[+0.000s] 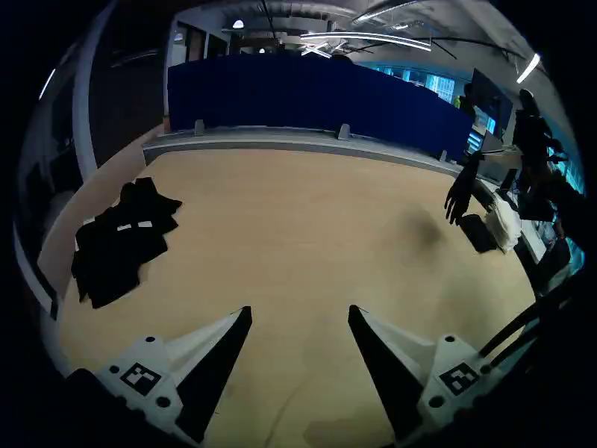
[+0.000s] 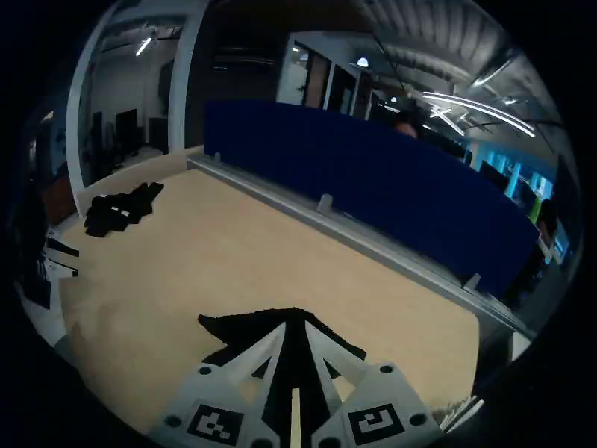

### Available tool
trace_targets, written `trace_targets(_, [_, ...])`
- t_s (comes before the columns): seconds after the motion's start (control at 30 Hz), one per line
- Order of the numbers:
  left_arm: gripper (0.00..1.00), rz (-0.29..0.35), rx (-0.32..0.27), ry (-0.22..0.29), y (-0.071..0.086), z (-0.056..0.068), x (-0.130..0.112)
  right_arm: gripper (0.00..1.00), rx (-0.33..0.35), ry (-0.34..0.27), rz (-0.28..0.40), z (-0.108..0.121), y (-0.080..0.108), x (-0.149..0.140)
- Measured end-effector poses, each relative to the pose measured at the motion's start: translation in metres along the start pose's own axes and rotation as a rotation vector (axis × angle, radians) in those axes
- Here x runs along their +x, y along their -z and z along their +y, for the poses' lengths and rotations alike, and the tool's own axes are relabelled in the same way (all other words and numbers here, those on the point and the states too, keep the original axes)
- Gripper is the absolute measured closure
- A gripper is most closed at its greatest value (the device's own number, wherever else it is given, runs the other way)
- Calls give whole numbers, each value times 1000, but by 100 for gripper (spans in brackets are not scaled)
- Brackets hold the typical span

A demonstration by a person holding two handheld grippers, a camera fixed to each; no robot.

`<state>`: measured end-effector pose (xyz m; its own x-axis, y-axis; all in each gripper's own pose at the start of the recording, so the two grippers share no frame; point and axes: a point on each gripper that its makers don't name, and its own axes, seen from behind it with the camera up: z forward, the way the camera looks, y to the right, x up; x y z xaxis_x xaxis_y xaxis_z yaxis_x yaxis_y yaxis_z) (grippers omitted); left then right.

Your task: Fold towel

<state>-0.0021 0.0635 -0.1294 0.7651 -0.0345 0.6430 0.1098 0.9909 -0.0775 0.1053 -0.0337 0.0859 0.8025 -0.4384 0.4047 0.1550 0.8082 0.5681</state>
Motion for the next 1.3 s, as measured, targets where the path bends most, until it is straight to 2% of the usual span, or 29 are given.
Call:
trace_targets(0.37, [4, -8, 11, -14, -2, 7, -1, 98, -53, 5, -42, 66, 7, -20])
trace_targets(0.7, [4, -10, 18, -16, -2, 14, -1, 98, -88, 12, -78, 115, 4, -34])
trace_targets(1.0, [4, -13, 28, -21, -3, 18, -1, 98, -98, 5, -93, 138, -3, -42])
trace_targets(1.3, [4, -14, 37, -21, -3, 19, -1, 98, -100, -3, -96, 147, -13, -46])
